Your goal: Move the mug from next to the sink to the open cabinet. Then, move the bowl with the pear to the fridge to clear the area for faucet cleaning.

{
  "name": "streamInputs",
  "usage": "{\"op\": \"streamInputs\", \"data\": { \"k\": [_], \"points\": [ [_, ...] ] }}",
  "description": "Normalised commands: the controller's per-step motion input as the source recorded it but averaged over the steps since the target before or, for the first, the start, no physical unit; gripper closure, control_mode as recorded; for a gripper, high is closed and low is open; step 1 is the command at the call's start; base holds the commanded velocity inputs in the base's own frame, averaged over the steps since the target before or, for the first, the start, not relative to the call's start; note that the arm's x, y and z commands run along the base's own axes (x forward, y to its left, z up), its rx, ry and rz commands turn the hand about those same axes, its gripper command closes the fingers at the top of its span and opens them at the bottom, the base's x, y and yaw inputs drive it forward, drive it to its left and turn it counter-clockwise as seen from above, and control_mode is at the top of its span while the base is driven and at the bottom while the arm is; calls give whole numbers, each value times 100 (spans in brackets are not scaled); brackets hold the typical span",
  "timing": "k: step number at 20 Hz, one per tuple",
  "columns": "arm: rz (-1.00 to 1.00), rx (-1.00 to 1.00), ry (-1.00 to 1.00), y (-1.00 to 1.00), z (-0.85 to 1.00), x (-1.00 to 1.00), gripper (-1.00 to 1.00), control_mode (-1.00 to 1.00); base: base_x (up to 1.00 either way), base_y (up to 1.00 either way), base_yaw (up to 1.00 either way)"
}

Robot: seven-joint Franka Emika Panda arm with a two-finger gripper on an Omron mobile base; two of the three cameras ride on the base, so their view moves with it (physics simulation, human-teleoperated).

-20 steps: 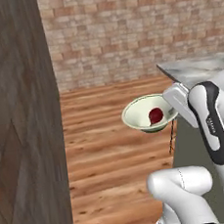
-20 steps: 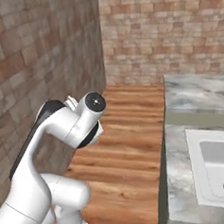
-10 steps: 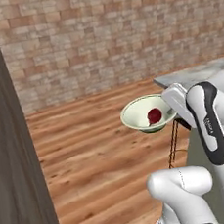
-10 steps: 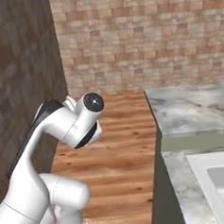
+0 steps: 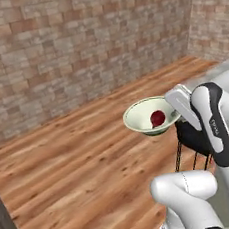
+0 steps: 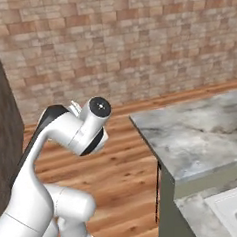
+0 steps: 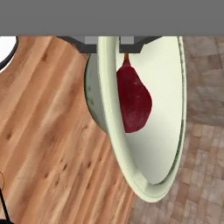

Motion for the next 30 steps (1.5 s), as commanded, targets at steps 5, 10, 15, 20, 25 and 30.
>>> {"op": "streamInputs", "data": {
  "k": [5, 10, 15, 20, 25, 30],
  "points": [
    [0, 0, 0, 0, 0, 0, 100, 100, 100, 82, -49],
    [0, 0, 0, 0, 0, 0, 100, 100, 100, 100, -50],
    [0, 0, 0, 0, 0, 0, 100, 100, 100, 100, -50],
    [0, 0, 0, 0, 0, 0, 100, 100, 100, 100, -51],
    [0, 0, 0, 0, 0, 0, 100, 100, 100, 84, -50],
    [0, 0, 0, 0, 0, 0, 100, 100, 100, 74, -48]
  ]
}}
